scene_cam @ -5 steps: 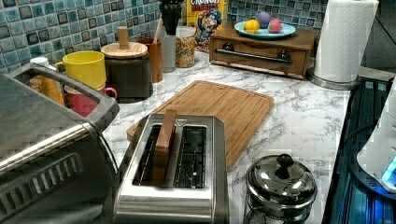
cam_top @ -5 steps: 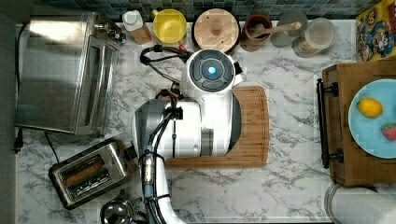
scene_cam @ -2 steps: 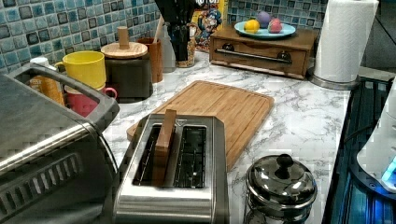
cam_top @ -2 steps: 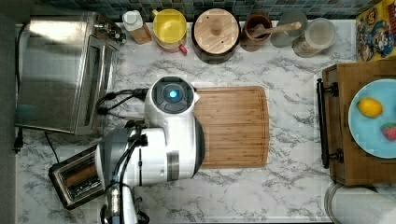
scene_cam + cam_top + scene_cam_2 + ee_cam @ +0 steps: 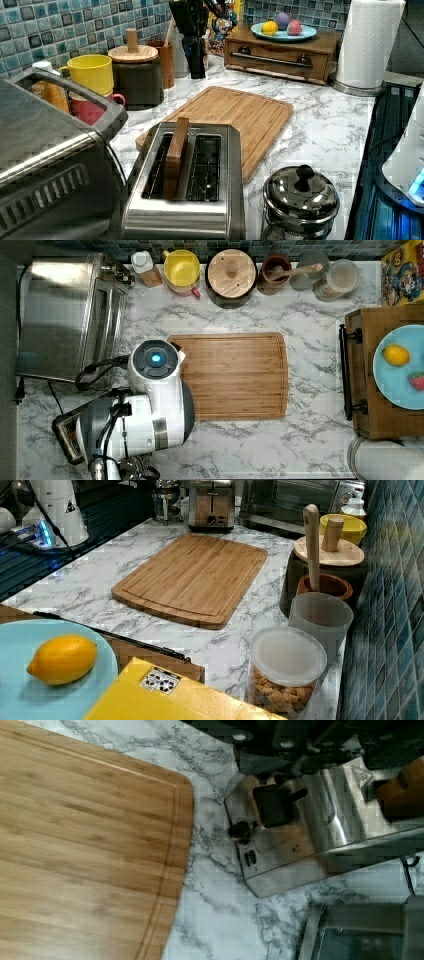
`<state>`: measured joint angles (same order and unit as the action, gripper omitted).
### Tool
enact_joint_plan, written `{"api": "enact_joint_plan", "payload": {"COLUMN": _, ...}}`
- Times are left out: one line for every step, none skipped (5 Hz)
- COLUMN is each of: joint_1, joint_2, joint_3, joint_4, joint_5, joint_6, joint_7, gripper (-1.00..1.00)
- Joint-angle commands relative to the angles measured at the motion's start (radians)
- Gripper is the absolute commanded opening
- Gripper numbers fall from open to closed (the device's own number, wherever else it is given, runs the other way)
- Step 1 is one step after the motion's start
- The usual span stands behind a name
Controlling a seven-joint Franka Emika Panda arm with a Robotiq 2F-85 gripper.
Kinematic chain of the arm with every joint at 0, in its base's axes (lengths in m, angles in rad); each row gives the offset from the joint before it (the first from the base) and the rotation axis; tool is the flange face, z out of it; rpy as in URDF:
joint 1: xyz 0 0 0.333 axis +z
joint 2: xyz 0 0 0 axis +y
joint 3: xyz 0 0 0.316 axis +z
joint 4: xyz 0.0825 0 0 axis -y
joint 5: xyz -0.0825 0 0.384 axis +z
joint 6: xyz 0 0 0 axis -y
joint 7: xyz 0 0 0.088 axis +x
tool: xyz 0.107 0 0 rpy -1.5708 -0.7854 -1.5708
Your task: Turn on the toaster.
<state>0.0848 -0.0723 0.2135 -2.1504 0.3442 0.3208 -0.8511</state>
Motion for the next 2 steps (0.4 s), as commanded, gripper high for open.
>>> {"api": "enact_joint_plan", "payload": {"joint_1": 0.046, "joint_2": -0.039, "joint_3": 0.069, "joint_4": -0.065, "joint_5": 0.013, "joint_6": 0.104, "joint_7": -0.062, "gripper": -1.00}}
{"api": "enact_joint_plan", "payload": {"joint_1": 0.057, "joint_2": -0.022, "joint_3": 0.077, "joint_4": -0.073, "joint_5": -0.018, "joint_6": 0.155, "joint_7": -0.034, "gripper": -1.00}}
